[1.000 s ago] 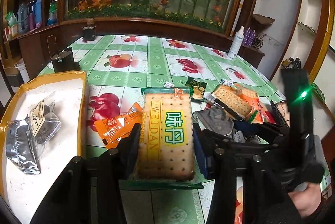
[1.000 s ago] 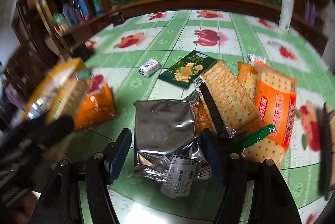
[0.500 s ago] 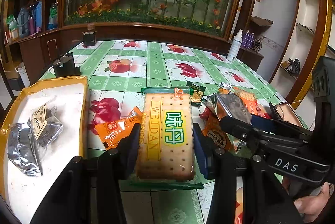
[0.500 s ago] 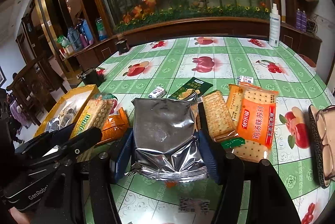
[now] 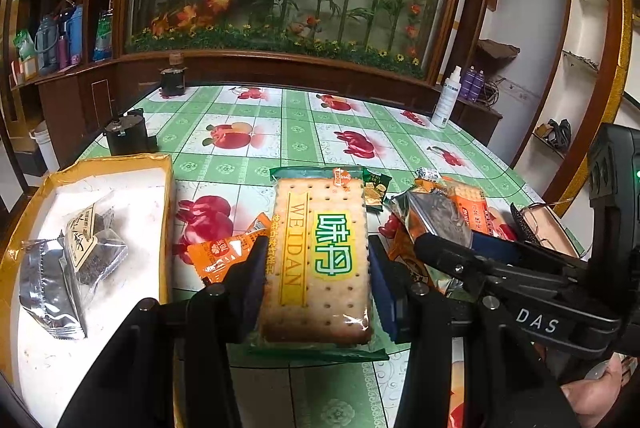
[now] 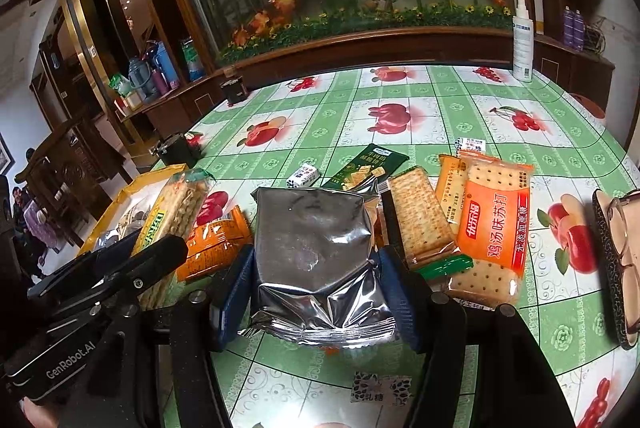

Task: Organize snacks
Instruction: 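Carry the cracker pack into the box and open the left gripper while the right gripper carries the foil packet, then lower the foil packet into the box and open the right gripper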

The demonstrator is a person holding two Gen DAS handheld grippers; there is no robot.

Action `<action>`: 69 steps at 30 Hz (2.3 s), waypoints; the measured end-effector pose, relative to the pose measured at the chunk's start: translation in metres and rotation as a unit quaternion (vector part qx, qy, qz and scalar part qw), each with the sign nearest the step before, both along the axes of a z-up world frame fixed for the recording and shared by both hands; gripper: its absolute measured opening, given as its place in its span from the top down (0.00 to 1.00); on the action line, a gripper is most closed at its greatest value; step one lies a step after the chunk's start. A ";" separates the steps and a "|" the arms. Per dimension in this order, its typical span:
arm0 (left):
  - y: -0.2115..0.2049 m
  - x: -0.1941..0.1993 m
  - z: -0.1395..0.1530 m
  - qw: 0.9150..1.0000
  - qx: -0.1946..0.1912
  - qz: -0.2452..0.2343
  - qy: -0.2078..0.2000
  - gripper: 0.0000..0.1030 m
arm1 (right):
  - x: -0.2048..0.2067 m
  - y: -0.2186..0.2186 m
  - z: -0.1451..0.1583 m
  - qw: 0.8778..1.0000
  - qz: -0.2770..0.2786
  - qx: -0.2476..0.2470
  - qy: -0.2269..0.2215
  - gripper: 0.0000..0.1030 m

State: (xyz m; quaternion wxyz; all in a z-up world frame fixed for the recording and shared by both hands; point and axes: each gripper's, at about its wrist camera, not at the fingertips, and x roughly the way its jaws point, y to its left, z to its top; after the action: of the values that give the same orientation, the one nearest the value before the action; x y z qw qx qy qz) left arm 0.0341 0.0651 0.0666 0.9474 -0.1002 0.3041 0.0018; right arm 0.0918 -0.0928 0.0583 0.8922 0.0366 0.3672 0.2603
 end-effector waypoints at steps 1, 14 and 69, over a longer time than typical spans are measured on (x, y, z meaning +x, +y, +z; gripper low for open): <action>-0.001 -0.001 0.000 1.000 0.000 0.000 -0.001 0.55 | 0.000 0.001 0.000 1.000 0.002 0.000 0.000 0.36; 0.013 -0.020 0.015 0.999 -0.017 0.010 -0.036 0.55 | -0.014 0.011 0.009 1.000 0.014 0.008 -0.019 0.36; 0.157 -0.152 -0.038 0.981 -0.073 0.166 0.067 0.56 | -0.091 0.209 -0.022 0.980 0.198 -0.010 0.019 0.35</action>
State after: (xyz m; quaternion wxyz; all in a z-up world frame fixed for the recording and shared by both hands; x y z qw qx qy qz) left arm -0.1180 0.2225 0.0290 0.9013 -0.2184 0.3454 0.1437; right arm 0.0009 0.1164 0.0365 0.8159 -0.0405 0.3868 0.4279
